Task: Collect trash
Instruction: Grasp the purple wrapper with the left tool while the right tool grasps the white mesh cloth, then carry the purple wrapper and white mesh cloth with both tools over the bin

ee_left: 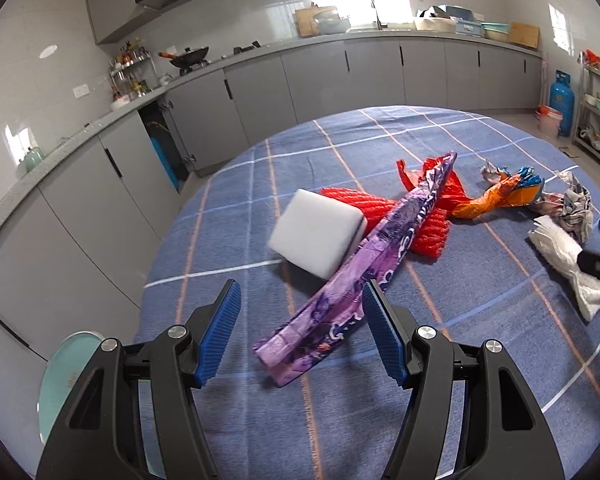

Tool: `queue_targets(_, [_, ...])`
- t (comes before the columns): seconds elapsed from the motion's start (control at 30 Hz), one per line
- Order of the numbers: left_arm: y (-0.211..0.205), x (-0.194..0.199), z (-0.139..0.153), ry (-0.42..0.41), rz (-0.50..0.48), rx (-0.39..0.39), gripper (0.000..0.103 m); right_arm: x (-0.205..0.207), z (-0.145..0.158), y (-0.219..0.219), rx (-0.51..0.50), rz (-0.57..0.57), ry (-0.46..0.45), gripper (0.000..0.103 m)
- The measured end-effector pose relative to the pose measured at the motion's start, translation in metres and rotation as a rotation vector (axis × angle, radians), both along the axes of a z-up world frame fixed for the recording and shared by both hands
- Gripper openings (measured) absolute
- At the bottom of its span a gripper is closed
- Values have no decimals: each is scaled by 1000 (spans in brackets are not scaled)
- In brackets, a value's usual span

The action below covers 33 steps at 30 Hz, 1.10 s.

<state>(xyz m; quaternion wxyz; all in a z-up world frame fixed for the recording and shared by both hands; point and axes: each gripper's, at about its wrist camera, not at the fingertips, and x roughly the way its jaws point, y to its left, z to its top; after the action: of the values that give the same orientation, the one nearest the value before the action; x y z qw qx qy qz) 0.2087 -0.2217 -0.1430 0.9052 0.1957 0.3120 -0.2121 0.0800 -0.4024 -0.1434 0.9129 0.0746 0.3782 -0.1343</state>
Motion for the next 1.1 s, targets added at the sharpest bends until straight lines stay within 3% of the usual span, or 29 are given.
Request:
queue_targets(0.1, [-4,-2,-5,37,-35,-6,60,2,-9,1,23,10,37,65])
queue_targets(0.27, [-10,-5,-14,75,-77,10,33,0,-17,2,47,28,53,52])
queue_targets(0.3, [-10,-5,-14,78,-79,9,28,-1,-17,3,48,31,51,44])
queue_targets(0.33, [-10,-5,-14,79,-81,13,16,-2,-16,5,49,37,47,36])
queue_targets(0.43, [-9,-6,-10,74,-86,10,5,-5,-14,10,40,46,27,28])
queue_targets(0.6, [-3,-15,1,52,-82,-9,4,-15,-4,16,24,62,-7,20])
queue_targets(0.9, [14,-46,30,-7,-97,-56,4,-23,15,32,-12,99,-82,20])
queue_targets(1.1, [48,-55,47,-44,-29,-83,4,-17,29,48,14,156,-157,20])
